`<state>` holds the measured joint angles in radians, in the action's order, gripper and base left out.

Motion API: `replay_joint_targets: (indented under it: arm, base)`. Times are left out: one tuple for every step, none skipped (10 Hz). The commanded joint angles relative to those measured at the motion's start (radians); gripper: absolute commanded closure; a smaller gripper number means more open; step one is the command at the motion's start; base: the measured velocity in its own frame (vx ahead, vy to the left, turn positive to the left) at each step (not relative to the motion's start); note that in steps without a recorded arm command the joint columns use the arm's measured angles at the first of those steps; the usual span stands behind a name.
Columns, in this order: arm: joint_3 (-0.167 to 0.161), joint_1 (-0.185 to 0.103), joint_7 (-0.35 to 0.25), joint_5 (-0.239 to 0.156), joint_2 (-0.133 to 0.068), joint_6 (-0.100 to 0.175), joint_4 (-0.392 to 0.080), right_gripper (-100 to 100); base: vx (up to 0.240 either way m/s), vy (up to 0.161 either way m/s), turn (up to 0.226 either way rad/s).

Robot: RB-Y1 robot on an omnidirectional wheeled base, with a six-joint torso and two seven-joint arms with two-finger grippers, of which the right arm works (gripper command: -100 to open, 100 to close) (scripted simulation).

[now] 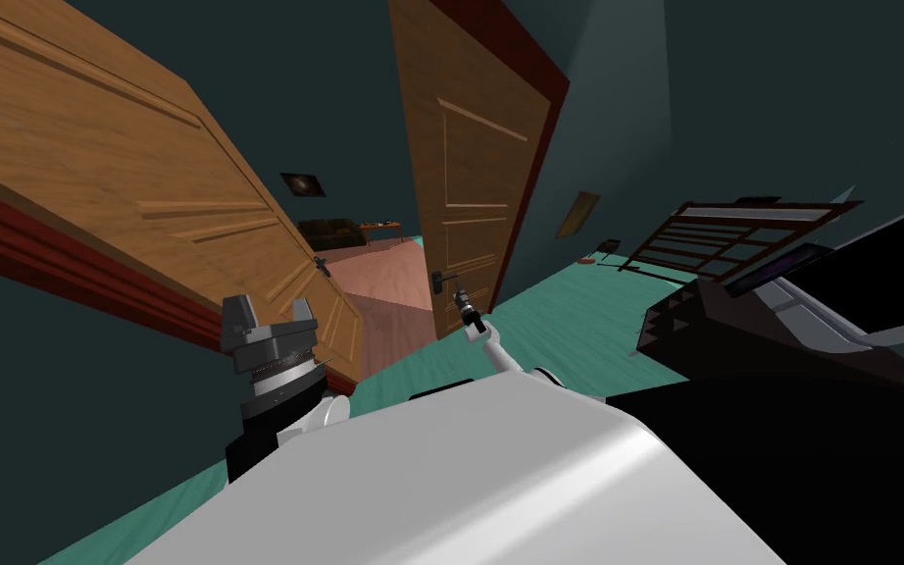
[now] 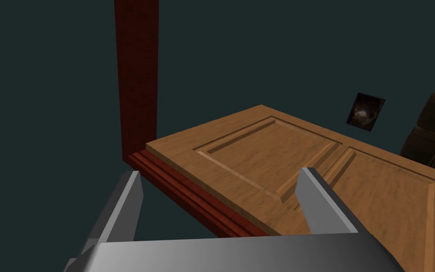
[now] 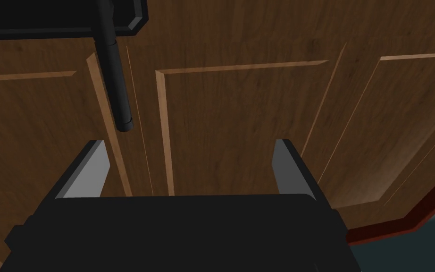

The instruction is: Push the door open

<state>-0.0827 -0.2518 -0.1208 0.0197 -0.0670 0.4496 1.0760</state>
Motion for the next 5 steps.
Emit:
replay_joint_targets:
  arm:
    - [-0.001,-0.031,0.000,0.001,0.005,-0.007,-0.050,-100]
    - [-0.003,-0.056,-0.002,0.002,0.006,-0.007,-0.080,-100]
    - [-0.003,-0.056,-0.002,0.002,0.006,-0.007,-0.098,-100]
    - [-0.004,-0.077,-0.004,0.002,0.008,-0.007,-0.135,-100]
    - [-0.006,-0.098,-0.006,0.002,0.009,-0.008,-0.168,-100]
  base:
    - [0.041,-0.086,0.049]
    - [0.044,-0.103,0.109]
    - [0.032,-0.075,0.046]
    - [0.028,-0.064,0.045]
    - [0.035,-0.088,0.089]
